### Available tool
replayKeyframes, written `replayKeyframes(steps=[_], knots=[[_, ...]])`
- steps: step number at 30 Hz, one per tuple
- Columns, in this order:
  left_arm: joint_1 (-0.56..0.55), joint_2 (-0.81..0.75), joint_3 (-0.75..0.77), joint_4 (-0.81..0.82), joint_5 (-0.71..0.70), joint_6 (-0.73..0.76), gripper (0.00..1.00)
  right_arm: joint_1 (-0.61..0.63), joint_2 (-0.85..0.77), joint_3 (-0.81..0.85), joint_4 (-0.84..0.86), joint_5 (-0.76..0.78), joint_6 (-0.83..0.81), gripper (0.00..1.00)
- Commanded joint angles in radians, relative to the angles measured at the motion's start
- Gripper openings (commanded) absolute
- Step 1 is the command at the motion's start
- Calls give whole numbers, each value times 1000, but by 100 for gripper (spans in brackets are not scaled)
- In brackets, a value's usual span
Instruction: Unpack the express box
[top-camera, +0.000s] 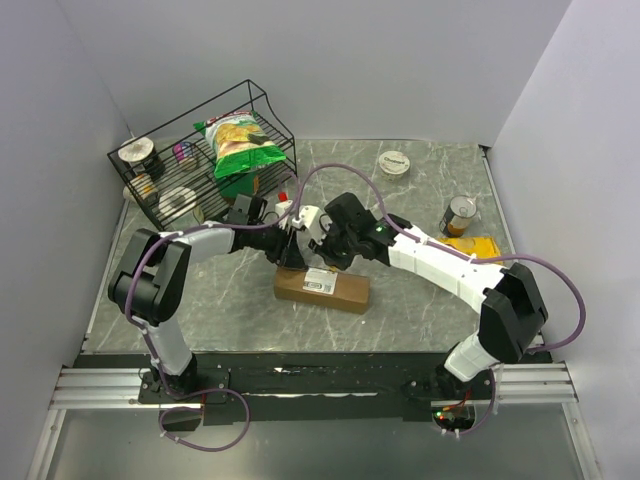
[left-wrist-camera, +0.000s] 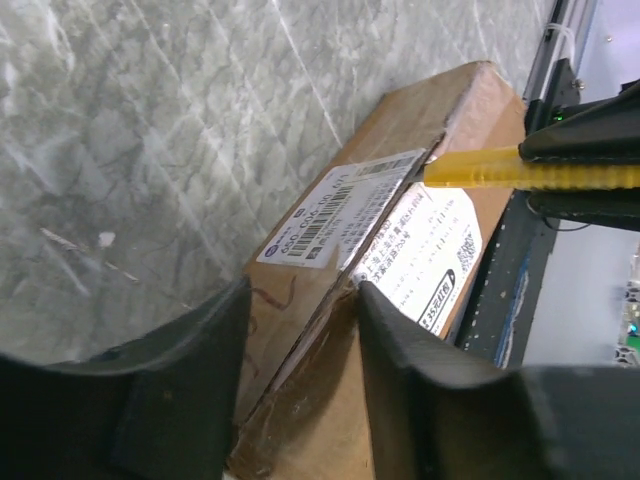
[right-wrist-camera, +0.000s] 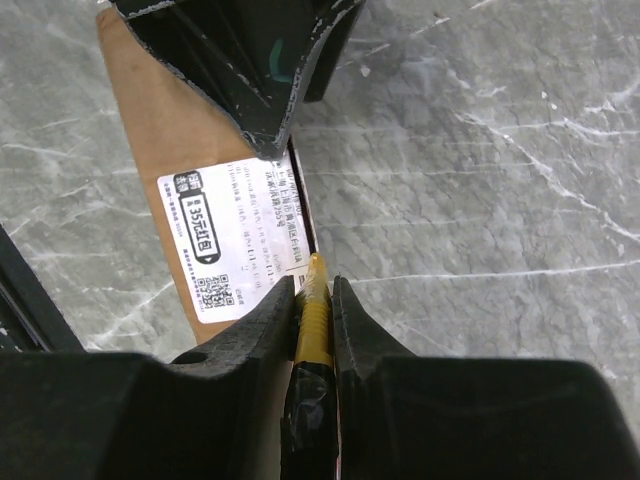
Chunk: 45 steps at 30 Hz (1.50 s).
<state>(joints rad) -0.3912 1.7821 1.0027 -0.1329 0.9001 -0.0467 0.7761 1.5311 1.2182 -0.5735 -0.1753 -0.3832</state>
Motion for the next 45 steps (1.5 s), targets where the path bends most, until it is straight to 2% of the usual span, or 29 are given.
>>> replayKeyframes(steps=[1,4,12,30,45], knots=[[-6,36,-32,-13,-128,5,46,5,-71,7,-55,-12,50,0],[-6,43,-35,-13,-125,10,44,6,-114,-22,-80,-29,49,0],[-6,53,-38,-5,-112,15,41,-12,-169,-109,-63,-29,-95,0],[-6,69,-26,-16,-112,13,30,-54,-184,-135,-149,-55,-115,0],[-9,80,-15,-31,-96,28,24,-123,-290,-213,-186,-79,-181,0]])
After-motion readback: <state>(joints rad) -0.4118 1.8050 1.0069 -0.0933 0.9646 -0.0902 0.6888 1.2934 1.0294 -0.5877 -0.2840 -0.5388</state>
